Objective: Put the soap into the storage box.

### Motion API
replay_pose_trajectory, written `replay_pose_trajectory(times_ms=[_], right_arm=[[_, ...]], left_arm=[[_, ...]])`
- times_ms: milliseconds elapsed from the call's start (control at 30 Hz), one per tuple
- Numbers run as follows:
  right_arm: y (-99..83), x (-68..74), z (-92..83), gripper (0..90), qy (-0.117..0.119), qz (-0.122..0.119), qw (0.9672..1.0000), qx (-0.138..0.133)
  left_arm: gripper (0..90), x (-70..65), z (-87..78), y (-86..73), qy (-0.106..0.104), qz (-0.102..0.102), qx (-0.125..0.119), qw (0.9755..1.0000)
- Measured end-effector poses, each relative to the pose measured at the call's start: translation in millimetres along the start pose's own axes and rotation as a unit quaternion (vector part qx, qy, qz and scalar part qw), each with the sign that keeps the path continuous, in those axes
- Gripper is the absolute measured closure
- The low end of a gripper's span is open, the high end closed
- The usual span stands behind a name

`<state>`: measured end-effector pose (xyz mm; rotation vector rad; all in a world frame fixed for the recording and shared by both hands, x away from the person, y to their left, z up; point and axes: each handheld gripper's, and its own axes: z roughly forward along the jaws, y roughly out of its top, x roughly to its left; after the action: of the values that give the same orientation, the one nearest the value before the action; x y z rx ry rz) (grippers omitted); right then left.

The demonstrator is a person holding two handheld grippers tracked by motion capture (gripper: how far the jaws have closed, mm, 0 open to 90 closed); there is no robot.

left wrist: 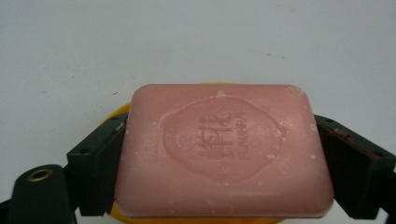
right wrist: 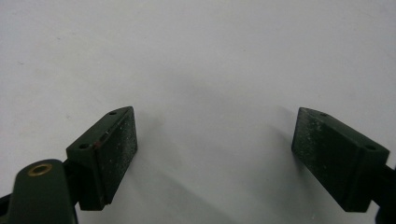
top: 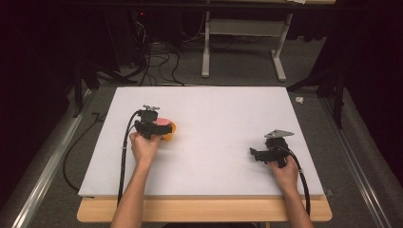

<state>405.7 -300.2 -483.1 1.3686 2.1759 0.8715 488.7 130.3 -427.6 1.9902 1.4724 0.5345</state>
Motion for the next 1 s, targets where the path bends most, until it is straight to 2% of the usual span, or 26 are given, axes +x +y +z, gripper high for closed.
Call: replay_pose_trajectory(times_ms=[367, 700, 1000], right_arm=[[-0.1, -0.1, 0.2, 15.0, 0.0, -0.001, 1.0, -0.002], [0.0, 0.0, 0.0, 14.9, 0.0, 0.0, 1.0, 0.0], [0.0, 0.0, 0.0, 15.0, 0.0, 0.0, 1.0, 0.0]], left_arm=[[13.7, -1.6, 4.3, -1.7, 0.005, 0.002, 0.006, 1.0], [13.7, -1.6, 7.4, -2.2, 0.002, -0.003, 0.007, 1.0], [13.6, -0.2, 12.6, -3.1, 0.003, -0.007, 0.021, 0.9998]])
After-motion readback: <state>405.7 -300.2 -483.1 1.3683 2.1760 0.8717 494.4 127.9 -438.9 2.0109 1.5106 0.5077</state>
